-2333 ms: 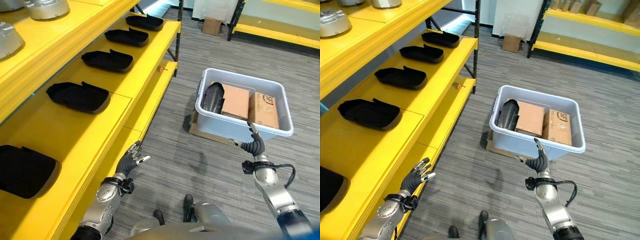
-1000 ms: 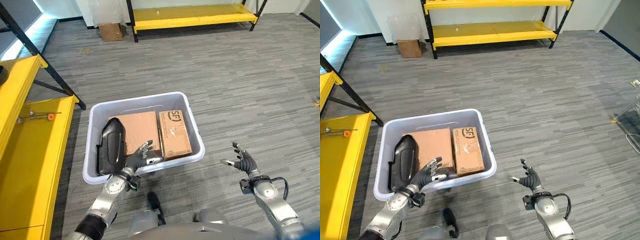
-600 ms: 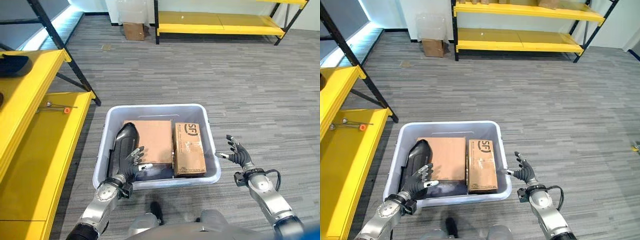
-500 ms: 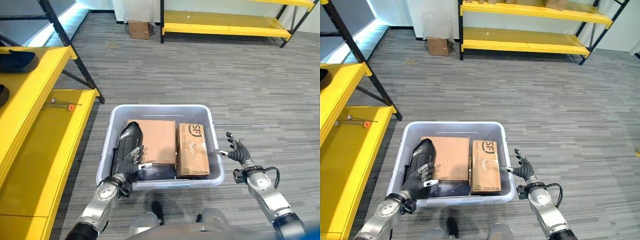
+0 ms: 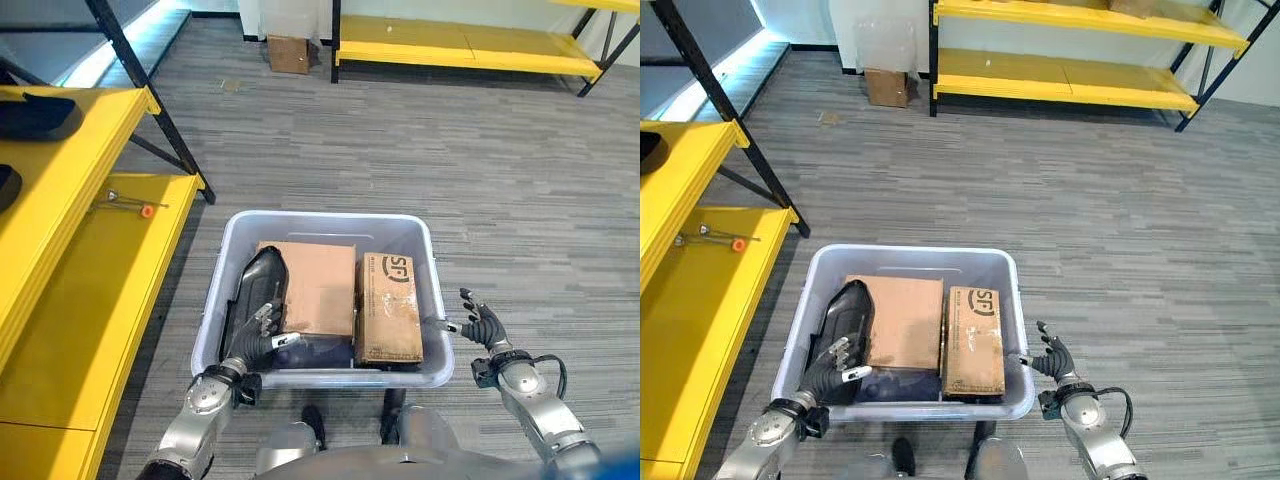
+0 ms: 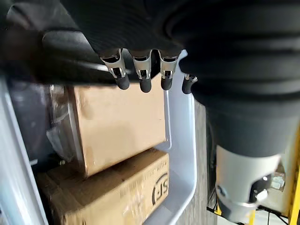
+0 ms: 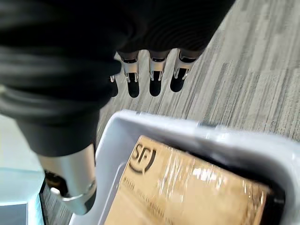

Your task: Move parts from the plastic box to the shelf.

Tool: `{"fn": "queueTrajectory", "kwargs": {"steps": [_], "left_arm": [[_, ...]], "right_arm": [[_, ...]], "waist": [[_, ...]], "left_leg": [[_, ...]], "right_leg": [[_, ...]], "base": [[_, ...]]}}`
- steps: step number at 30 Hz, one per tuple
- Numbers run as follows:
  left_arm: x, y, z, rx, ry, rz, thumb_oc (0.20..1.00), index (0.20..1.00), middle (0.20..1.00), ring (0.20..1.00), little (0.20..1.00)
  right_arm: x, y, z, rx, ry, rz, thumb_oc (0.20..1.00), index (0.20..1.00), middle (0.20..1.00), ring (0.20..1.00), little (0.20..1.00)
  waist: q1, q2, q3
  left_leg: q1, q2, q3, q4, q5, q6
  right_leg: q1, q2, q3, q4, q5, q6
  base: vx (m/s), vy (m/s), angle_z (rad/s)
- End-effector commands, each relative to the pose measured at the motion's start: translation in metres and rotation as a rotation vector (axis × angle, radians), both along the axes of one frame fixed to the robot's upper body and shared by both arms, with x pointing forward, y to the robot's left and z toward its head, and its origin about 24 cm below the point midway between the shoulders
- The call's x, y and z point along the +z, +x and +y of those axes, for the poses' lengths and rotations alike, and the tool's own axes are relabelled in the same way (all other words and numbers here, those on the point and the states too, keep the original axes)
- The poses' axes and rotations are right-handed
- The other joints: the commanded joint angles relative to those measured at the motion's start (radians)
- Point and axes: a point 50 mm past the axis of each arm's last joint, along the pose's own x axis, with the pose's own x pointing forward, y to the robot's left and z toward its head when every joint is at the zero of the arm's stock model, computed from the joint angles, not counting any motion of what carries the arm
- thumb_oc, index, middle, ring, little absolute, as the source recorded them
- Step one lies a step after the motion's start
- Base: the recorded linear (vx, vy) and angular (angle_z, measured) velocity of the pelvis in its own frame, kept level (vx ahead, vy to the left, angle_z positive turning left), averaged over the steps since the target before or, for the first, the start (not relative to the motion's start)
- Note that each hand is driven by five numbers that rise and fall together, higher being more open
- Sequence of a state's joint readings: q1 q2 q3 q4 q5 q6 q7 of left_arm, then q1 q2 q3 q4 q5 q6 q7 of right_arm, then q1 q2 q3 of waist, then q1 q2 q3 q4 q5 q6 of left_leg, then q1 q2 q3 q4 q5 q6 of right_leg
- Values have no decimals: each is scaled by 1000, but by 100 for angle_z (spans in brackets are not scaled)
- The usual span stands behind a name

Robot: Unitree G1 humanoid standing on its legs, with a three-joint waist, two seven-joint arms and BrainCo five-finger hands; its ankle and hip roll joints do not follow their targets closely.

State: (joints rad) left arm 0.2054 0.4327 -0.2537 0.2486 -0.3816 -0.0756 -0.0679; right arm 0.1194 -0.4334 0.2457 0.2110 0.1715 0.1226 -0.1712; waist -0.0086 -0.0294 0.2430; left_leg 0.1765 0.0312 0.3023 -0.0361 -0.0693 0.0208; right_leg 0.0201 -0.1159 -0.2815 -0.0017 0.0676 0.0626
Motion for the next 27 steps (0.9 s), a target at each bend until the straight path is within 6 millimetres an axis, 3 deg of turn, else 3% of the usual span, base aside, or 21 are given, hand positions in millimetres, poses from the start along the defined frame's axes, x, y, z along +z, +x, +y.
{"fn": "queueTrajectory", "kwargs": {"steps": [1,10,14,18,19,20,21,22,23,24,27], "left_arm": [[22,15,-4,-18,-28,-129,1000,1000,1000,1000,1000],[20,13,-1,3,-14,-110,1000,1000,1000,1000,1000],[21,16,-4,29,-77,-97,1000,1000,1000,1000,1000],[30,32,-15,-45,-79,-147,1000,1000,1000,1000,1000],[32,35,-19,-59,-80,-156,1000,1000,1000,1000,1000],[32,37,-23,-69,-97,-155,1000,1000,1000,1000,1000],[31,37,-26,-82,-90,-146,1000,1000,1000,1000,1000],[26,36,-31,-98,-96,-124,1000,1000,1000,1000,1000],[25,36,-33,-102,-88,-122,1000,1000,1000,1000,1000],[26,38,-35,-121,-87,-126,1000,1000,1000,1000,1000],[31,46,-34,-136,-69,-144,1000,1000,1000,1000,1000]], "right_arm": [[9,6,-5,19,-36,-36,1000,1000,1000,1000,1000],[8,9,0,65,-44,-26,1000,1000,1000,1000,1000],[12,16,3,109,-69,-47,1000,1000,1000,1000,1000],[18,26,4,77,-92,-75,1000,1000,1000,1000,1000],[16,27,4,62,-91,-74,1000,1000,1000,1000,1000],[14,27,3,50,-85,-69,1000,1000,1000,1000,1000],[13,25,1,33,-74,-61,1000,1000,1000,1000,1000],[16,23,-4,27,-88,-58,1000,1000,1000,1000,1000],[18,23,-6,36,-109,-62,1000,1000,1000,1000,1000],[19,23,-11,36,-120,-59,1000,1000,1000,1000,1000],[20,15,-25,-3,-220,-65,1000,1000,1000,1000,1000]], "waist": [[2,-8,-26],[7,-6,-27],[10,10,-20],[-18,24,-2],[-23,24,2],[-29,13,6],[-39,11,1],[-58,17,-19],[-59,25,-27],[-63,41,-34],[-109,59,-34]], "left_leg": [[-79,24,-30,-15,97,-25],[-86,29,-31,7,90,-36],[-113,30,-48,32,101,-51],[-162,41,54,132,70,-48],[-171,49,61,153,65,-48],[-162,85,58,193,57,-57],[-144,141,58,205,101,-79],[-121,239,30,230,194,-113],[-127,255,-44,235,221,-120],[-125,246,-91,210,209,-121],[-73,227,-26,135,149,-117]], "right_leg": [[23,-1,-5,102,-61,43],[60,27,-13,76,-88,17],[74,37,-7,59,-93,4],[47,13,-44,83,-99,-7],[42,8,-46,92,-100,-9],[47,-3,-42,102,-97,-13],[58,-4,-40,103,-100,-19],[46,-14,-17,119,-105,-28],[20,-21,17,143,-110,-29],[-6,-31,53,166,-114,-18],[-4,-63,72,177,-105,17]], "base": [[18,-87,-17],[-12,-117,-5],[-35,-158,5],[-187,-111,21],[-150,-11,48],[-52,46,35],[19,257,11],[28,409,1],[12,590,-8],[4,576,-67],[43,448,-63]]}}
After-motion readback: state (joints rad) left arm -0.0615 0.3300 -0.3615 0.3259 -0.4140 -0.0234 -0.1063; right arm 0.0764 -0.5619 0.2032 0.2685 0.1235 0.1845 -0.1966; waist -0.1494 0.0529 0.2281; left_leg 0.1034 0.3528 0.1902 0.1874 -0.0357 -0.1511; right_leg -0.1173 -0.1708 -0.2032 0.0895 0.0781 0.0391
